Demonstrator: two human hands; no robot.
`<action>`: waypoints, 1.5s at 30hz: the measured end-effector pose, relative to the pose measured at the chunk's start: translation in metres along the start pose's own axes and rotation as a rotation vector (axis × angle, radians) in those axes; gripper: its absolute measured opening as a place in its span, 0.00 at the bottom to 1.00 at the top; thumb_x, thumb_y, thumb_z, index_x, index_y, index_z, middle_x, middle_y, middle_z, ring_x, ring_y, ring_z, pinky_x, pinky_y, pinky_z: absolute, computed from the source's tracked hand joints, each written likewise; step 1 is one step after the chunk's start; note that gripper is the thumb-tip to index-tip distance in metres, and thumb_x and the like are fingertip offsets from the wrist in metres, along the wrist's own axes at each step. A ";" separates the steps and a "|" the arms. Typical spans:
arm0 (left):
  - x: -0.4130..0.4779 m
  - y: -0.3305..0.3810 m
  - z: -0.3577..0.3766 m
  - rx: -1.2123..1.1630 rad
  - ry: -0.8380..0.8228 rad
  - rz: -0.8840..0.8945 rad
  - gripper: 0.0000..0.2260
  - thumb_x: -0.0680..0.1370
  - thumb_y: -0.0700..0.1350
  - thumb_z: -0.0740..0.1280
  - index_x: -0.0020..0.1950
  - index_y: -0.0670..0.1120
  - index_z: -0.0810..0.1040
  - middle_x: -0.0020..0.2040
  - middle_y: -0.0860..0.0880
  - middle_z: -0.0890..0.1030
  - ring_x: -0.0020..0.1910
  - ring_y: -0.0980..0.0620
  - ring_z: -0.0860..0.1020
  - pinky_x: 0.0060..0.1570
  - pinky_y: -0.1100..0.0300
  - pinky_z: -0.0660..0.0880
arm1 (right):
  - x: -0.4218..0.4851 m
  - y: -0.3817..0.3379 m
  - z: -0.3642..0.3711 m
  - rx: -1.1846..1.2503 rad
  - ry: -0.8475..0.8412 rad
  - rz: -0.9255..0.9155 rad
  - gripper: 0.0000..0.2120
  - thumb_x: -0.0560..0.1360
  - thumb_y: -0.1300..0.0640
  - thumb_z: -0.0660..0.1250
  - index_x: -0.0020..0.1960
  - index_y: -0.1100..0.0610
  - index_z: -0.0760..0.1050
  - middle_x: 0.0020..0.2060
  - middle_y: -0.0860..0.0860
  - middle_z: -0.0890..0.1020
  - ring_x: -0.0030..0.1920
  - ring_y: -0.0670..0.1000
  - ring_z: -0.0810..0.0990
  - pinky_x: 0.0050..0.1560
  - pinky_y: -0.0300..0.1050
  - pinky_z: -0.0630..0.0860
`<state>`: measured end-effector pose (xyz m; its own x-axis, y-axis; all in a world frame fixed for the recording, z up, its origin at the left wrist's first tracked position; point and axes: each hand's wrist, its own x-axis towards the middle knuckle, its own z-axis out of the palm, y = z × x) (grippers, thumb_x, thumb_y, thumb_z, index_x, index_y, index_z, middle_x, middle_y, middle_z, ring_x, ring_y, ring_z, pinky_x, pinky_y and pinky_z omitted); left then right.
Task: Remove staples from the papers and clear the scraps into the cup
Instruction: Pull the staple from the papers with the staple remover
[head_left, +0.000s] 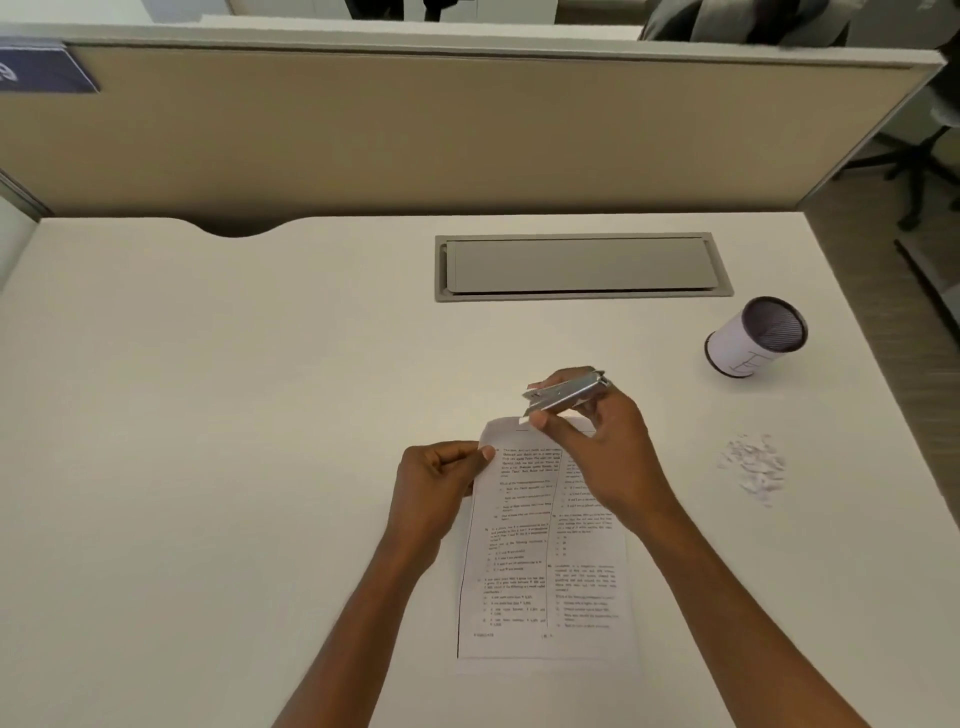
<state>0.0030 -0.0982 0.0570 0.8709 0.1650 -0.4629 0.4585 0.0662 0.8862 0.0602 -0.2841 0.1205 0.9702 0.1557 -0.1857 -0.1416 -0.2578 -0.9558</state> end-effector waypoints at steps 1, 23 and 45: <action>-0.009 0.002 0.001 0.020 -0.005 0.026 0.07 0.83 0.44 0.73 0.53 0.45 0.91 0.47 0.47 0.91 0.48 0.46 0.90 0.56 0.45 0.86 | -0.011 -0.003 0.000 -0.043 0.002 -0.031 0.09 0.76 0.56 0.76 0.54 0.47 0.82 0.55 0.39 0.86 0.59 0.39 0.82 0.58 0.31 0.76; -0.120 -0.004 0.022 0.083 0.024 0.154 0.06 0.82 0.45 0.74 0.52 0.49 0.91 0.45 0.49 0.91 0.46 0.46 0.90 0.51 0.39 0.85 | -0.106 -0.010 -0.040 -0.257 -0.194 -0.172 0.12 0.74 0.55 0.78 0.56 0.46 0.81 0.54 0.38 0.86 0.58 0.39 0.82 0.55 0.31 0.74; -0.137 0.001 0.032 0.155 0.002 0.222 0.06 0.82 0.46 0.74 0.52 0.51 0.91 0.45 0.52 0.91 0.45 0.48 0.90 0.50 0.41 0.86 | -0.121 -0.011 -0.050 -0.313 -0.215 -0.199 0.13 0.74 0.52 0.78 0.56 0.43 0.81 0.51 0.40 0.87 0.54 0.43 0.84 0.54 0.40 0.80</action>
<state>-0.1103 -0.1521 0.1207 0.9529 0.1610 -0.2569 0.2777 -0.1236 0.9527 -0.0457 -0.3481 0.1646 0.9047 0.4186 -0.0794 0.1434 -0.4747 -0.8684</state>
